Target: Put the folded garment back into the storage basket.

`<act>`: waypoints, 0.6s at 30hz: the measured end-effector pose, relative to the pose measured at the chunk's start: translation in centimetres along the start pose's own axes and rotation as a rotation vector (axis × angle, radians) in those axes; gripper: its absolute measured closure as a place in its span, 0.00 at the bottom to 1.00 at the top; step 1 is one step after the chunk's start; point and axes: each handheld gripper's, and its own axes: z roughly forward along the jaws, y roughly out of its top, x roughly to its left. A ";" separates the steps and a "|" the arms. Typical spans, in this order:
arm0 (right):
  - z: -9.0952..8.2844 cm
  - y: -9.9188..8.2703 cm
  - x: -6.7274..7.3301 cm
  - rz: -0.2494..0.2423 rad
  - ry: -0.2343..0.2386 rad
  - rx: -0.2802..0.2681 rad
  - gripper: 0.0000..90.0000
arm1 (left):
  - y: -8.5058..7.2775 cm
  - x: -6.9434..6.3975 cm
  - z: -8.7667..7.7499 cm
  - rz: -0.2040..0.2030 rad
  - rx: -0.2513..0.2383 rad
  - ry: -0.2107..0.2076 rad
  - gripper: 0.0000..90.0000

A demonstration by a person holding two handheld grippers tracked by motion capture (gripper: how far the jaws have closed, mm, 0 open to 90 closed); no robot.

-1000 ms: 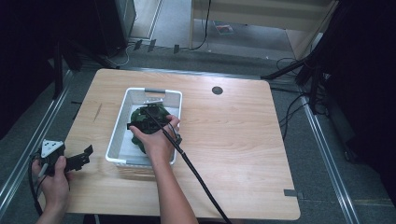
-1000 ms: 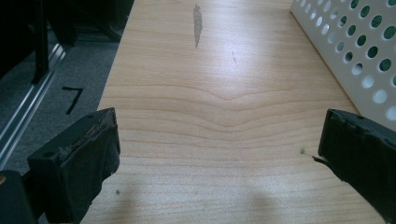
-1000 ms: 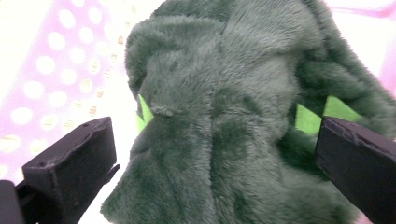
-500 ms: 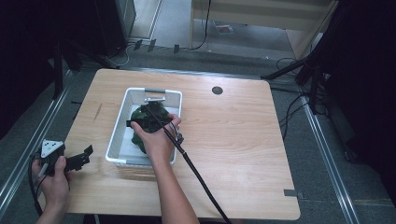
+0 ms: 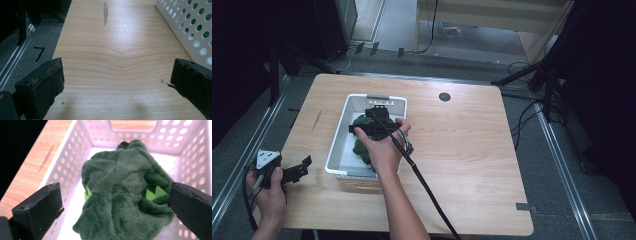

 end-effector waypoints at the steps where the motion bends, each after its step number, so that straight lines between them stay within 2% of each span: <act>1: -0.3 0.1 -0.1 0.003 0.000 -0.007 0.00 | 0.0 0.0 0.0 0.001 0.000 0.000 0.00; 6: -1.8 0.4 -1.0 -0.001 -0.010 -0.053 0.00 | 0.0 0.0 0.0 0.003 -0.001 0.000 0.00; 9: -2.3 0.4 -1.4 -0.001 -0.016 -0.061 0.00 | 0.0 0.0 0.0 0.004 -0.001 0.000 0.00; 16: -3.6 0.4 -3.4 0.015 -0.023 -0.092 0.00 | 0.0 0.0 0.0 0.007 0.001 0.001 0.00; 17: -4.0 0.4 -4.1 0.023 -0.026 -0.099 0.00 | 0.0 0.0 0.0 0.008 0.001 0.000 0.00; 18: -4.0 0.4 -4.1 0.023 -0.026 -0.099 0.00 | 0.0 0.0 0.0 0.008 -0.001 0.001 0.00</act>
